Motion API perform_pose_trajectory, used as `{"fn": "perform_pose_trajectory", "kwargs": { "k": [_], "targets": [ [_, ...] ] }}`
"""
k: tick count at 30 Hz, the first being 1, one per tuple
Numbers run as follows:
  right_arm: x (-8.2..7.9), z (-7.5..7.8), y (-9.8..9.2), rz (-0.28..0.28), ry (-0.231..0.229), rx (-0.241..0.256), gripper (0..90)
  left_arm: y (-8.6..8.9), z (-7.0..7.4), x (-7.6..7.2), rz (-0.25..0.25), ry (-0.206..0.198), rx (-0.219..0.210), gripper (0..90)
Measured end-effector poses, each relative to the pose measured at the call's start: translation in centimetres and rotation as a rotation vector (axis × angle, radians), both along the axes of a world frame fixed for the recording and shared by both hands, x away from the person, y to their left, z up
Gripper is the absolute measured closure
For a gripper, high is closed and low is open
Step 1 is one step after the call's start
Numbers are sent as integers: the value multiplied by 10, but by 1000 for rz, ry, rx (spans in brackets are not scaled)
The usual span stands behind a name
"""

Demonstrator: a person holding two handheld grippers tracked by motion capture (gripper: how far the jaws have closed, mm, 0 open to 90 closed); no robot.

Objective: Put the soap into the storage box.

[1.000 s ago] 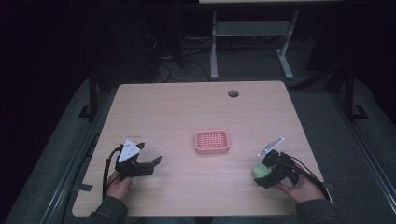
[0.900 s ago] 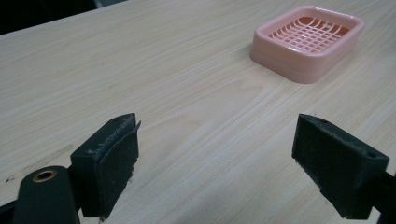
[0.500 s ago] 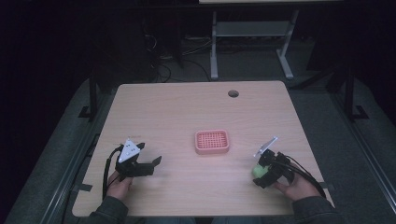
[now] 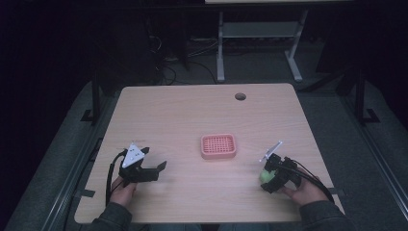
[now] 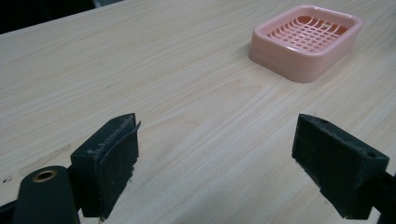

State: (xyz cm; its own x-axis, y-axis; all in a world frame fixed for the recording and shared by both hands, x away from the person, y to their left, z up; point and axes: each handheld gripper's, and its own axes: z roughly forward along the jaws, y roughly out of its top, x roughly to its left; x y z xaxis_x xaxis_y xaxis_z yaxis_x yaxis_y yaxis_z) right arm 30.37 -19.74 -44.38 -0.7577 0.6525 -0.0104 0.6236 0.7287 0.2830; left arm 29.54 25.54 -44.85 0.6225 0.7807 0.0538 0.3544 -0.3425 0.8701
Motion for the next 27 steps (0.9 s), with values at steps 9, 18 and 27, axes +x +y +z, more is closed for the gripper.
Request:
{"fn": "perform_pose_trajectory", "kwargs": {
  "k": [9, 18, 27],
  "targets": [
    [0, -2, 2, 7, 8, -19, 236, 0, 0, 0, -1, -1, 0, 143],
    [1, -1, 3, 20, 10, -33, 256, 0, 0, 0, -4, -2, 6, 143],
    [2, 1, 2, 25, 25, -25, 262, 0, -1, 0, 3, 0, -10, 143]
  ]
}}
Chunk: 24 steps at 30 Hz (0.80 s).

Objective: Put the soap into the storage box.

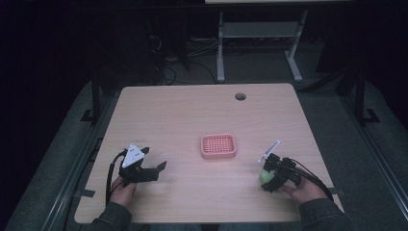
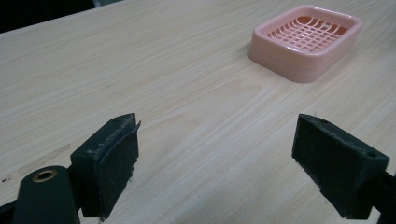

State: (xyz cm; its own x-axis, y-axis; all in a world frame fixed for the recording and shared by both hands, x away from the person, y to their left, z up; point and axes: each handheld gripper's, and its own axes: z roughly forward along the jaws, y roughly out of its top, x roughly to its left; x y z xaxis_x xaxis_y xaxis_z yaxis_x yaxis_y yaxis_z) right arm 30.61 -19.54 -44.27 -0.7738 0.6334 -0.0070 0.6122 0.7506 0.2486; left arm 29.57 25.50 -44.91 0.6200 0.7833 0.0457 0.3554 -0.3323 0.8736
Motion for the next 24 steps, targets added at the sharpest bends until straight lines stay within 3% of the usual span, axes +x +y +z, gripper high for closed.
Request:
{"fn": "perform_pose_trajectory", "kwargs": {
  "k": [4, 7, 24],
  "targets": [
    [0, 7, -1, 4, 4, 45, 262, 0, 0, 0, 1, 0, -2, 143],
    [1, 11, 0, 1, -2, 26, 263, 0, 0, 0, 0, 0, -2, 143],
    [15, 27, 16, 33, -16, 45, 263, 0, 1, 0, 1, 1, -6, 143]
  ]
}}
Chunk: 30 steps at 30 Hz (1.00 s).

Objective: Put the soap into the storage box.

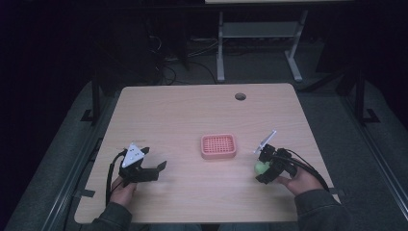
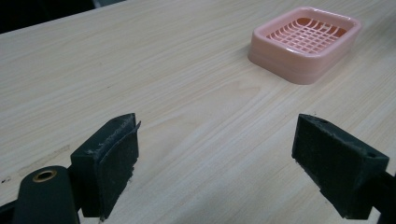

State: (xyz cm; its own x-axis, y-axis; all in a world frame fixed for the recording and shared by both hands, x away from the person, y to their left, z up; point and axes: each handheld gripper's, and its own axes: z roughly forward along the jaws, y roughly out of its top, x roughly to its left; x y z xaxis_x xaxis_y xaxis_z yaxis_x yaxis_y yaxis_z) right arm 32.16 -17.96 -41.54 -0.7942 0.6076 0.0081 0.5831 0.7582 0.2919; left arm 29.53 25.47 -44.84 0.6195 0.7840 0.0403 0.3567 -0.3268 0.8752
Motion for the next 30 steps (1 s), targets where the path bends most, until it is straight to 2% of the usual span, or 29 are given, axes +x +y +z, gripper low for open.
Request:
{"fn": "perform_pose_trajectory", "kwargs": {
  "k": [13, 16, 23, 28, 30],
  "targets": [
    [16, 8, 13, 29, -15, 23, 262, 0, 0, 0, 0, 5, 3, 143],
    [19, 9, 16, 32, -11, 44, 262, 0, 1, 0, -1, 4, 0, 143],
    [27, 10, 26, 57, -13, 33, 262, 0, 0, 0, -1, 5, -1, 143],
    [32, 14, 29, 63, -9, 37, 262, 0, 0, 0, -1, 6, -2, 143],
    [34, 14, 30, 68, -6, 55, 262, 0, 1, 0, -2, 5, -4, 143]
  ]
}}
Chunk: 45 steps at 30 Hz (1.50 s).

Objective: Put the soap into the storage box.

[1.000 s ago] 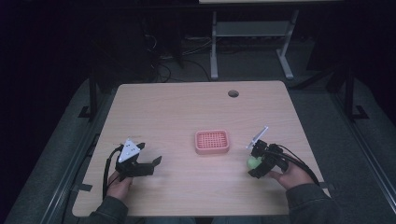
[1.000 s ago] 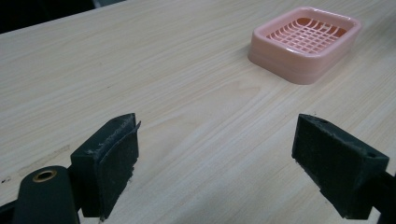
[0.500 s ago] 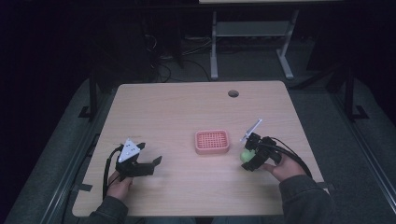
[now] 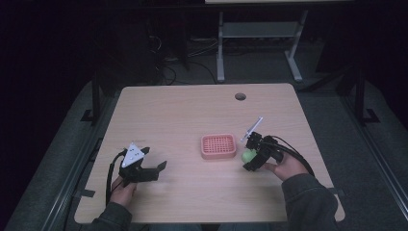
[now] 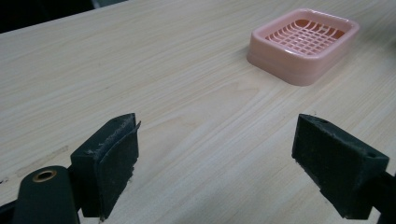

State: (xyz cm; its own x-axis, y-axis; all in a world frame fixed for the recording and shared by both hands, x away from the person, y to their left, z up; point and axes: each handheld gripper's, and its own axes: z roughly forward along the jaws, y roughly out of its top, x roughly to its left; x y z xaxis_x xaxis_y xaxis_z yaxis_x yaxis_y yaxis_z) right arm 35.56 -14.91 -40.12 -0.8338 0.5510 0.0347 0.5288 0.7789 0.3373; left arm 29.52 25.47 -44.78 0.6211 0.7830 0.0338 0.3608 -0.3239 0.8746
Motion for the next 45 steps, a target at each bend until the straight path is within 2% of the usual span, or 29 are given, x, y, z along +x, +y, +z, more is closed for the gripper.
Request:
{"fn": "perform_pose_trajectory", "kwargs": {
  "k": [14, 16, 27, 29, 39, 45],
  "targets": [
    [11, 4, 12, 21, -2, -20, 262, 0, 0, 0, -2, -1, 2, 144],
    [14, 4, 14, 20, 1, -7, 262, 0, 0, 0, -2, -1, 2, 144],
    [25, 8, 24, 33, -1, -19, 262, 0, 0, 0, -1, -1, -6, 143],
    [28, 9, 26, 32, -2, 2, 262, 0, 0, 0, -1, -2, -4, 144],
    [38, 10, 35, 37, 3, -13, 262, 0, 0, 0, -2, -1, -4, 143],
    [45, 11, 40, 38, 4, 2, 262, 0, 0, 0, -2, -2, -6, 143]
  ]
}}
